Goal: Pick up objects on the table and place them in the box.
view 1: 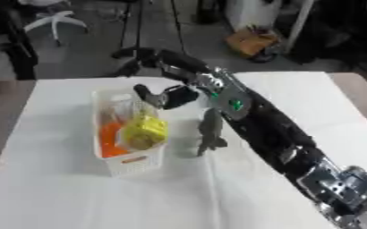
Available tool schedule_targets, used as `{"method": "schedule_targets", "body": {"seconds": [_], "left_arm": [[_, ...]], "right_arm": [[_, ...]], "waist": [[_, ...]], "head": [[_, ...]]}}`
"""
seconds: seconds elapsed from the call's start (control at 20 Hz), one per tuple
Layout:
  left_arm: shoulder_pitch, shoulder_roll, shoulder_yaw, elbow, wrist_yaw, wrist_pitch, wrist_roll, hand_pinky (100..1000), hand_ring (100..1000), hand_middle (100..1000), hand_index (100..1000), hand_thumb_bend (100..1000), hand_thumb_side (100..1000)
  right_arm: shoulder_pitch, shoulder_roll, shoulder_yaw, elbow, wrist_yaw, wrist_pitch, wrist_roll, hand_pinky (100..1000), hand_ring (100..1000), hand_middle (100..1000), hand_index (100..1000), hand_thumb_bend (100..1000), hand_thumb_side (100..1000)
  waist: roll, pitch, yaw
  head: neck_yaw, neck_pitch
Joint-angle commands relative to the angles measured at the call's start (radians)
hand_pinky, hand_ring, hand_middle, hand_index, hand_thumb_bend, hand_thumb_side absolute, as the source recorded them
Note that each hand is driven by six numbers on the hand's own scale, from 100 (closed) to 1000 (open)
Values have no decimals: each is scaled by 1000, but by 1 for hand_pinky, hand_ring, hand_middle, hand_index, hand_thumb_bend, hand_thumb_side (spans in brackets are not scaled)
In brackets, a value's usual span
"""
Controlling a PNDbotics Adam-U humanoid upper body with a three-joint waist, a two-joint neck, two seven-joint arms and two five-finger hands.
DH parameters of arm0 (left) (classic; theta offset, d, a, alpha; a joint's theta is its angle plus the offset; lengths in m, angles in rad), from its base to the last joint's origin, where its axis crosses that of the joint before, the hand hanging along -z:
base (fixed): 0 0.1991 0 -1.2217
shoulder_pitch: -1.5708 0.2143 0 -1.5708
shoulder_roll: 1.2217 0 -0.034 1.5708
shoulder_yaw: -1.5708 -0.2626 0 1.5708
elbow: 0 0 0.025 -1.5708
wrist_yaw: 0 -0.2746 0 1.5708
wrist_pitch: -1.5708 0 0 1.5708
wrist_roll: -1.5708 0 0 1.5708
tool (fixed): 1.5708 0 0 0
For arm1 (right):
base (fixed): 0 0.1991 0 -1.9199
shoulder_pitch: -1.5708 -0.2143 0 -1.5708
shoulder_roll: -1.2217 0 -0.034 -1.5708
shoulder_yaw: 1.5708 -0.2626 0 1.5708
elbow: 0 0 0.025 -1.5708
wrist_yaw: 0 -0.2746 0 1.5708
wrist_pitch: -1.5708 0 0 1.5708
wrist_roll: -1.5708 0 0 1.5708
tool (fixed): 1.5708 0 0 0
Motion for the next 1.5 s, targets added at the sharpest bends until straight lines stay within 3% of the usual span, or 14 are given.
{"method": "schedule_targets", "body": {"seconds": [0.05,0.1,0.35,0.4,0.65,1.05,1.5], "left_arm": [[-5,31,16,-5,-8,-2,10,453,742,846,875,403,1000],[-4,32,18,-4,-10,-2,11,452,744,848,875,405,1000],[9,43,32,1,-28,-4,14,451,763,863,881,409,1000],[11,44,34,2,-32,-5,14,450,773,871,885,411,1000],[18,46,44,10,-56,-6,1,447,783,880,888,416,1000],[25,45,60,32,-76,-8,8,447,814,916,900,417,1000],[28,44,64,52,-80,-6,25,444,803,912,897,417,1000]], "right_arm": [[17,-60,-29,-87,-58,13,-2,837,828,1000,898,100,515],[35,-71,-36,-112,-80,20,-2,833,825,1000,896,100,519],[192,-172,-124,-278,-372,112,77,754,757,1000,882,100,572],[217,-185,-142,-307,-422,128,102,683,671,962,866,100,605],[340,-203,-225,-422,-608,180,178,635,635,930,850,100,575],[446,-172,-294,-515,-695,202,229,617,633,920,846,100,566],[491,-153,-331,-551,-682,219,223,619,637,914,842,100,495]], "waist": [[1,-30,-12],[2,-29,-18],[8,-19,-62],[9,-17,-68],[16,-5,-103],[26,5,-146],[32,4,-154]], "head": [[18,-6],[25,-6],[65,-9],[71,-9],[108,-18],[113,-35],[118,-28]]}}
